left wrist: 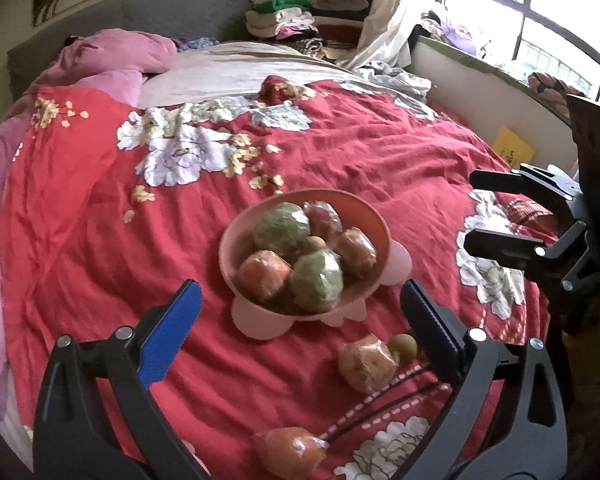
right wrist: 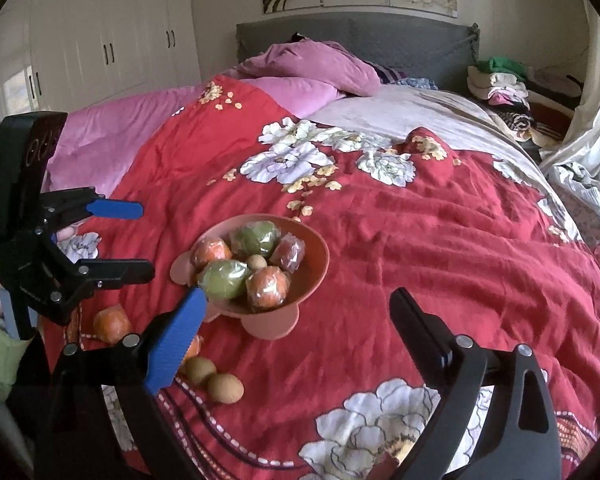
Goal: Organize fruits
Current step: 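Withdraw both open tools toward the loose fruits on the cover, then grasp a wrapped orange with the left tool while the right tool grasps a brown round fruit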
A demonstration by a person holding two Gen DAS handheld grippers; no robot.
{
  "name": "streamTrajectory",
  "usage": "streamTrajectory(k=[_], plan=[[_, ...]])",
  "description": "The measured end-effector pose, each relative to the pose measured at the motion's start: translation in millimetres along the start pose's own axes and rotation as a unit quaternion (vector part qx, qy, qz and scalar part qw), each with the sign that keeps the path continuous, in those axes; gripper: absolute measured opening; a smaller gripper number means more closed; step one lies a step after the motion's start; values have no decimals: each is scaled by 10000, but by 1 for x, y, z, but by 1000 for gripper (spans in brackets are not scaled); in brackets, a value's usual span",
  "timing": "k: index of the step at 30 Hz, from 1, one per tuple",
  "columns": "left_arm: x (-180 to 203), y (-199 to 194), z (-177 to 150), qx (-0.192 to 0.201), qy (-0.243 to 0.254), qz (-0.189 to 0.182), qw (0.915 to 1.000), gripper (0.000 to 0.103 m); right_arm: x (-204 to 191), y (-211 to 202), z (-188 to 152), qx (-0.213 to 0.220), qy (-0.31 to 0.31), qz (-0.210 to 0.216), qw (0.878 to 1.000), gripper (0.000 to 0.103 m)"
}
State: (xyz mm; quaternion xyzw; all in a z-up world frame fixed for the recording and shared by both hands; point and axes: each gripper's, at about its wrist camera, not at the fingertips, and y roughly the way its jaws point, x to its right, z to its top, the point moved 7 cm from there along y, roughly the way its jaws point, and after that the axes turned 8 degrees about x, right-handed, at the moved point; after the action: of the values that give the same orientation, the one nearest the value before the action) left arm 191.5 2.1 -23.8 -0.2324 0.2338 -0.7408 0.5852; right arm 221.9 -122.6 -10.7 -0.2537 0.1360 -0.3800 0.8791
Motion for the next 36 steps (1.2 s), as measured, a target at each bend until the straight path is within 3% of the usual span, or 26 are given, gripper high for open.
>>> streamTrajectory(k=[15,24,27,32,36], plan=[[12,0,-29,-297,118,-157,9994,93,-10,-5,-32,-367,-311,-144,9987,93],[30,8,-49,-548,561,-345,9963,93,-28,1,-51,-662,-694,38,9954,93],[36,12,-57,-660,738,-423,9942,88,-32,5,-56,-757,-800,116,9938,92],[39,19,-66,-815,902,-570,9909,81,-36,14,-63,-943,-921,214,9910,78],[36,22,-69,-894,932,-608,9898,71,-39,21,-69,-1102,-974,377,9884,61]])
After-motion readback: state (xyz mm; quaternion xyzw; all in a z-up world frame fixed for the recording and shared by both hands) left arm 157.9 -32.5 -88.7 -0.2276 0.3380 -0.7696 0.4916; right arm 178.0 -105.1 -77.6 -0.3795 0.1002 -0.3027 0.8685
